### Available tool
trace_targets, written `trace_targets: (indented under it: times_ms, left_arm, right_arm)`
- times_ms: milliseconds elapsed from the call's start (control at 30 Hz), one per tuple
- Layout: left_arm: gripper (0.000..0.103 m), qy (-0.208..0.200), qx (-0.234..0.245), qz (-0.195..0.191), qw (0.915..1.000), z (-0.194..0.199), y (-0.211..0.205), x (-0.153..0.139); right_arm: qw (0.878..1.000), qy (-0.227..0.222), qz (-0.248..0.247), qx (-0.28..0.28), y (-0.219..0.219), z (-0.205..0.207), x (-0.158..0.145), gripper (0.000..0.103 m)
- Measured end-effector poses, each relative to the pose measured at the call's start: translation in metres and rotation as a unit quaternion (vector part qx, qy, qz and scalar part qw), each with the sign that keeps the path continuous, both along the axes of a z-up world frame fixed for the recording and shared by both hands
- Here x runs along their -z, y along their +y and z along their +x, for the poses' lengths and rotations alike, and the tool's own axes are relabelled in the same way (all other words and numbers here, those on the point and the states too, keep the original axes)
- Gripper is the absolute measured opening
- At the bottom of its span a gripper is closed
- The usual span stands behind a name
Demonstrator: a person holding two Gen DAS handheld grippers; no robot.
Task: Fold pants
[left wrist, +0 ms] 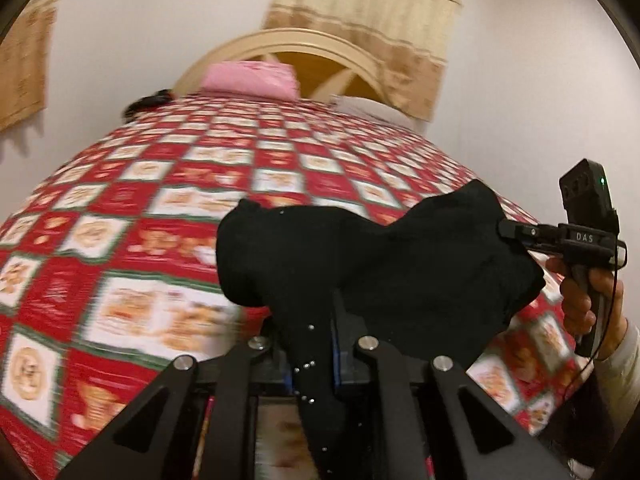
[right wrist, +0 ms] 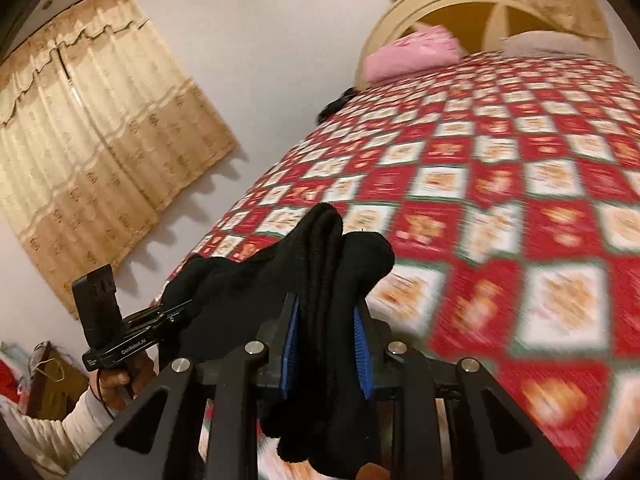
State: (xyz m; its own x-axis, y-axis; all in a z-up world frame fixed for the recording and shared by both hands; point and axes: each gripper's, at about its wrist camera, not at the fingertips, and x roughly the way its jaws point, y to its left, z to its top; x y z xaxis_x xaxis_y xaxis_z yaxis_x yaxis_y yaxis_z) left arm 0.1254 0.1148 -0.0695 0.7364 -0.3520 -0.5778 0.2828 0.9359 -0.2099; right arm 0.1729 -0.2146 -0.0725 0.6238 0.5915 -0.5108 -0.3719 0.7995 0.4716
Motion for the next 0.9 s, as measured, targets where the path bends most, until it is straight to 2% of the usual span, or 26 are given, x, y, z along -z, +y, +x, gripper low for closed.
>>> trace_targets:
  times_ms: [133, 200, 267, 333, 367, 433, 500, 567, 633, 733, 900]
  left_arm:
    - [0.014, 0.02, -0.04, 0.006, 0.999, 0.021, 0.03, 0.02]
    - [0.016, 0.041, -0.05, 0.005, 0.9979, 0.03, 0.036, 0.037]
    - [0.028, 0.052, -0.054, 0.007, 0.9972, 0.033, 0.036, 0.05]
    - [0.044, 0.052, -0.06, 0.023, 0.9966, 0.033, 0.03, 0.056]
    - [0.047, 0.048, -0.061, 0.035, 0.9964, 0.032, 0.027, 0.055]
    - [0.065, 0.038, -0.067, 0.064, 0.9949, 0.03, 0.02, 0.052]
    - [0.072, 0.036, -0.077, 0.085, 0.9928, 0.029, 0.018, 0.052]
    - [0.074, 0.043, -0.086, 0.089, 0.9914, 0.03, 0.02, 0.055]
    - [0.081, 0.047, -0.104, 0.083, 0.9901, 0.028, 0.028, 0.053]
    - [0.081, 0.053, -0.117, 0.073, 0.989, 0.02, 0.034, 0.053]
    - [0.081, 0.055, -0.123, 0.08, 0.9876, 0.012, 0.033, 0.054]
  right_arm:
    - [1.0, 0.006, 0.013, -0.025, 0.046, 0.05, 0.014, 0.026]
    - [1.0, 0.013, 0.003, -0.028, 0.062, 0.067, 0.026, 0.026]
    - [0.999, 0.031, -0.007, -0.023, 0.069, 0.081, 0.042, 0.026]
    - [0.998, 0.052, -0.012, -0.012, 0.067, 0.09, 0.058, 0.026]
    - [0.998, 0.06, -0.018, -0.005, 0.065, 0.093, 0.066, 0.028]
    - [0.998, 0.066, -0.024, 0.01, 0.055, 0.094, 0.075, 0.034]
    - [0.996, 0.079, -0.024, 0.019, 0.049, 0.096, 0.083, 0.043]
    - [0.996, 0.083, -0.015, 0.024, 0.044, 0.096, 0.087, 0.046]
    - [0.996, 0.08, -0.018, 0.028, 0.045, 0.096, 0.087, 0.047]
    - [0.997, 0.071, -0.021, 0.034, 0.043, 0.093, 0.085, 0.047]
    - [0.996, 0.074, -0.018, 0.044, 0.038, 0.09, 0.084, 0.049]
